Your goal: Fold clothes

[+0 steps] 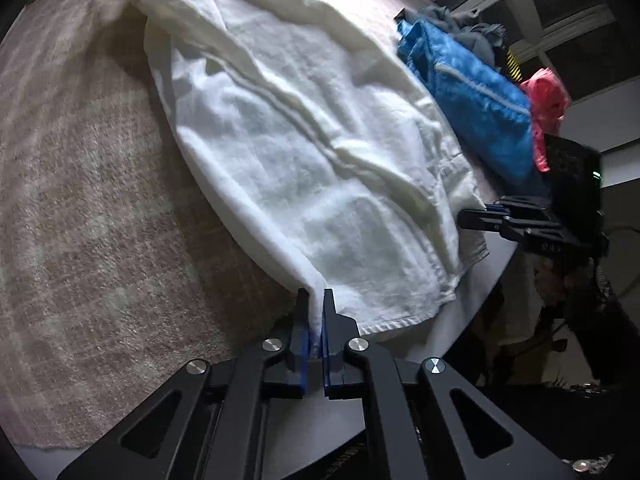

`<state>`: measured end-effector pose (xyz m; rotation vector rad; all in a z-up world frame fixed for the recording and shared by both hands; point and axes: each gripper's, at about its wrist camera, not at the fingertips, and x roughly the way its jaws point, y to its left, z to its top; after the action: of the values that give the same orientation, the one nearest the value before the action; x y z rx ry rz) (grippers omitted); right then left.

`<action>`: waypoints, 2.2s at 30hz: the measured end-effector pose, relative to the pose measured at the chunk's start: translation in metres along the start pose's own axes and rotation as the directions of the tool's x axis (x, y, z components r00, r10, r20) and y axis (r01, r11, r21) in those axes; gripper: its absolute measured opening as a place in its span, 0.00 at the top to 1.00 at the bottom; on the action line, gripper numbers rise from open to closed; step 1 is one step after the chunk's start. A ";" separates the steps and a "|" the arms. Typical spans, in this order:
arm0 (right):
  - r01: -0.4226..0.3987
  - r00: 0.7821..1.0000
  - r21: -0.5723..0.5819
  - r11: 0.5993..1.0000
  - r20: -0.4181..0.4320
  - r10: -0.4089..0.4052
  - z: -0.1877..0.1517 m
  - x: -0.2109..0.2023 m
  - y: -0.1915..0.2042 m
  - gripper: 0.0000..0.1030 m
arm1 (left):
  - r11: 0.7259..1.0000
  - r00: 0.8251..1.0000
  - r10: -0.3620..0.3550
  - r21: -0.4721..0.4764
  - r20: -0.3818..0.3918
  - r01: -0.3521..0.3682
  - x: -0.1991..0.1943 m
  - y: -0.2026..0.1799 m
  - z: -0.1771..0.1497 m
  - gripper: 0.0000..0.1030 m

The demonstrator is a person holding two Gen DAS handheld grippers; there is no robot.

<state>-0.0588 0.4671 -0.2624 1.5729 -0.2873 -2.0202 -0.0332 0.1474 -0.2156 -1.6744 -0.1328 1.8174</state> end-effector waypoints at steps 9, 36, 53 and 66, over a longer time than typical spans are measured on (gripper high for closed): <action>-0.233 0.965 0.139 0.963 0.154 0.211 0.053 -0.060 -0.023 0.92 | 0.986 0.975 -0.138 -0.065 0.177 0.152 -0.073 0.012 0.051 0.97; 0.098 0.994 0.019 0.995 0.037 -0.099 0.121 -0.025 -0.018 0.70 | 0.977 0.969 0.212 -0.066 0.127 -0.205 -0.038 0.057 0.127 0.65; 0.150 0.989 -0.068 0.986 -0.007 -0.151 0.112 0.017 0.010 0.96 | 0.998 0.983 0.056 0.003 0.177 -0.058 -0.055 0.044 0.159 0.98; 0.439 0.894 -0.365 0.821 0.084 -0.441 0.139 -0.037 -0.004 0.98 | 0.993 0.983 0.095 0.053 0.157 -0.105 -0.064 0.050 0.167 0.98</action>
<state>-0.1851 0.4676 -0.1941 1.4848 0.4937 -2.2365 -0.2081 0.1331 -0.1559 -1.5220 -0.0591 2.0053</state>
